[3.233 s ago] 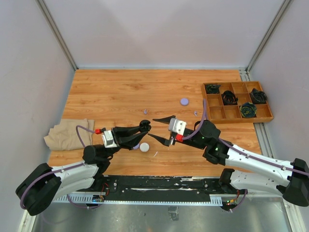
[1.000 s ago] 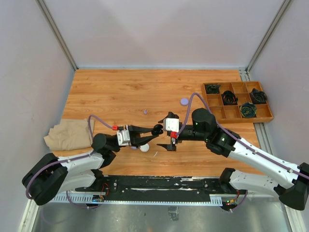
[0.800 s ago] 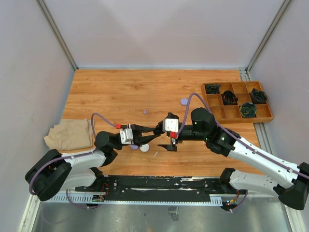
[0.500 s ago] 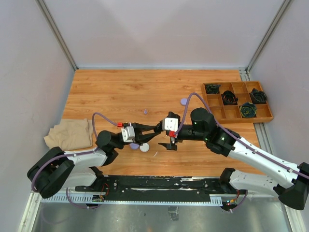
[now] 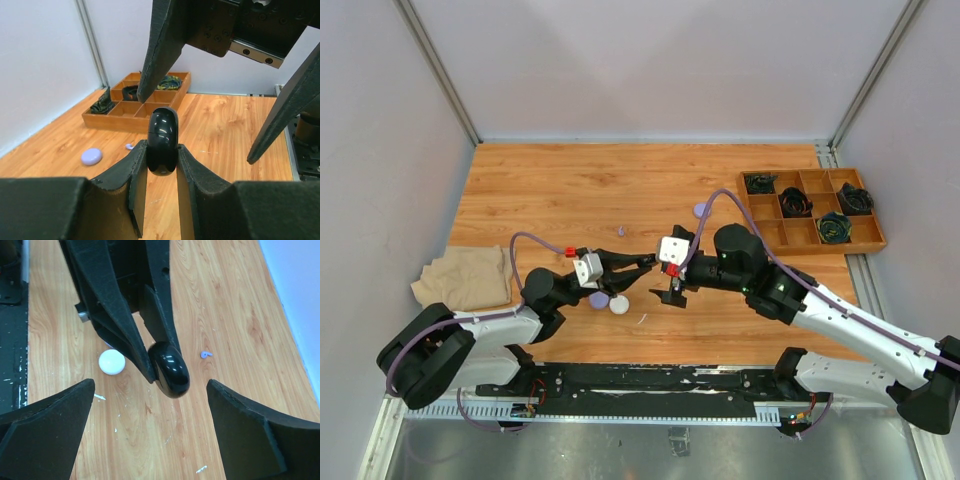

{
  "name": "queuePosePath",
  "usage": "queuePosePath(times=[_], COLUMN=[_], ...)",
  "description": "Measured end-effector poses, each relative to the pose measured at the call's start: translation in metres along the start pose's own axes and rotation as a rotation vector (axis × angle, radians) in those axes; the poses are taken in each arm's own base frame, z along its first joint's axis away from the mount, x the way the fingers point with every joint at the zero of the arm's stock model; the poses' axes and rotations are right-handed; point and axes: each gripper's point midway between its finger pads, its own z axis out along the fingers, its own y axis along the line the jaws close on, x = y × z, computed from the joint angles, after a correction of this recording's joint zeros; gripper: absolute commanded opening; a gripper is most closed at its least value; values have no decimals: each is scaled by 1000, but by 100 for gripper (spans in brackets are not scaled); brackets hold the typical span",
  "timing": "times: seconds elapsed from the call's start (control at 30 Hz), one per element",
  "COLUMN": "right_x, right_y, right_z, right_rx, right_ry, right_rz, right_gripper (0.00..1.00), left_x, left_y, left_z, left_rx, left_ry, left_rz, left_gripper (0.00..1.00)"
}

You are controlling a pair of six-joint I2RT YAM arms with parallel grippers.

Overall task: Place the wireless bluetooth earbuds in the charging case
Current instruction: Place the charging case at the center of the board.

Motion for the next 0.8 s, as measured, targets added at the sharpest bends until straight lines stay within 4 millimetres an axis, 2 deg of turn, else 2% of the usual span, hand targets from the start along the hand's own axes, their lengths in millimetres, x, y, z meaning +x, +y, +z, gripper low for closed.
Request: queuePosePath(times=[0.13, 0.27, 0.5, 0.67, 0.8], right_x=[12, 31, 60, 84, 112], right_y=[-8, -14, -23, -30, -40], right_z=[0, -1, -3, -6, -13], right_rx=[68, 140, 261, 348, 417], right_ry=[38, 84, 153, 193, 232], right_rz=[35, 83, 156, 197, 244], right_gripper=[99, 99, 99, 99, 99], left_x=[12, 38, 72, 117, 150], left_y=[2, 4, 16, 10, 0], left_z=[-2, -5, 3, -10, -27], left_rx=[-25, -61, -143, -192, -232], left_ry=[45, 159, 367, 582, 748], left_rz=[-49, -148, -324, -483, -605], left_gripper=[0, 0, 0, 0, 0])
